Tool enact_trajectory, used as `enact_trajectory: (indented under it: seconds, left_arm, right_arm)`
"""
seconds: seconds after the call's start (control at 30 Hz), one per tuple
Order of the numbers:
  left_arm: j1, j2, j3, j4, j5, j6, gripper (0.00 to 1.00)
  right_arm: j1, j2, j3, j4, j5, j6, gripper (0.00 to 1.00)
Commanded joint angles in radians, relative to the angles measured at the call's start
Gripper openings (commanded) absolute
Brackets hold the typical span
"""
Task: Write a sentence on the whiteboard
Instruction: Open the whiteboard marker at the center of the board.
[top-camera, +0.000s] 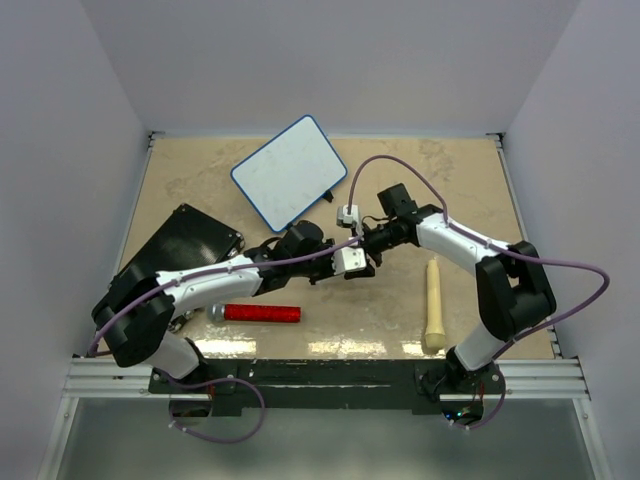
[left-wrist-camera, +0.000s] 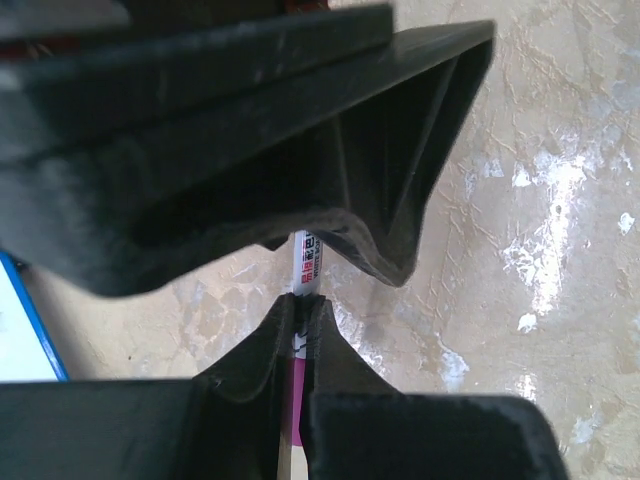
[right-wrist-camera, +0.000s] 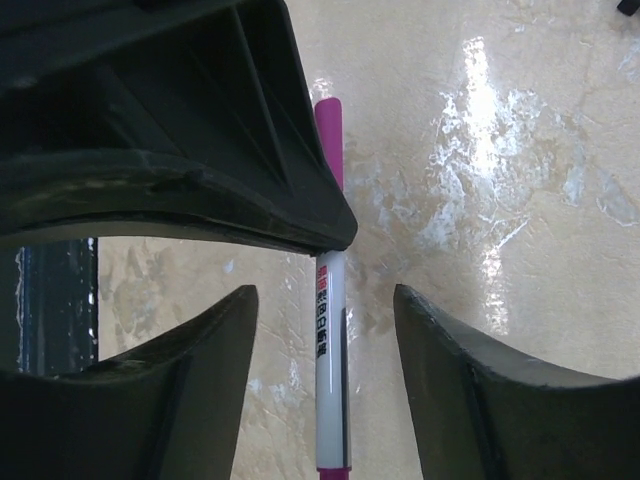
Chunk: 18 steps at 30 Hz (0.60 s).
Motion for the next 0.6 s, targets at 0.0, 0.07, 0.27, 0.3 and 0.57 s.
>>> enact_trajectory:
  seconds: [0.0, 0.07, 0.27, 0.3, 0.57]
  left_arm:
    - [0.004, -0.047, 0.032, 0.061, -0.004, -0.019, 0.0]
    - [0.005, -0.049, 0.032, 0.063, 0.003, -0.017, 0.0]
    - [0.005, -0.064, 0.023, 0.072, 0.013, -0.019, 0.0]
    - [0.004, -0.07, 0.023, 0.074, 0.017, -0.017, 0.0]
    - [0.008, -0.268, -0.041, 0.065, -0.001, 0.01, 0.88]
  right_arm:
    - [0.008, 0.005, 0.047, 0.004, 0.026, 0.015, 0.55]
    - [0.009, 0.008, 0.051, 0.001, 0.026, 0.015, 0.45]
    - [0.014, 0.006, 0.074, -0.032, 0.009, -0.002, 0.0]
    - [0.014, 0.005, 0.084, -0.042, 0.003, -0.014, 0.0]
    - [0.009, 0.02, 0.169, -0.236, -0.057, -0.184, 0.0]
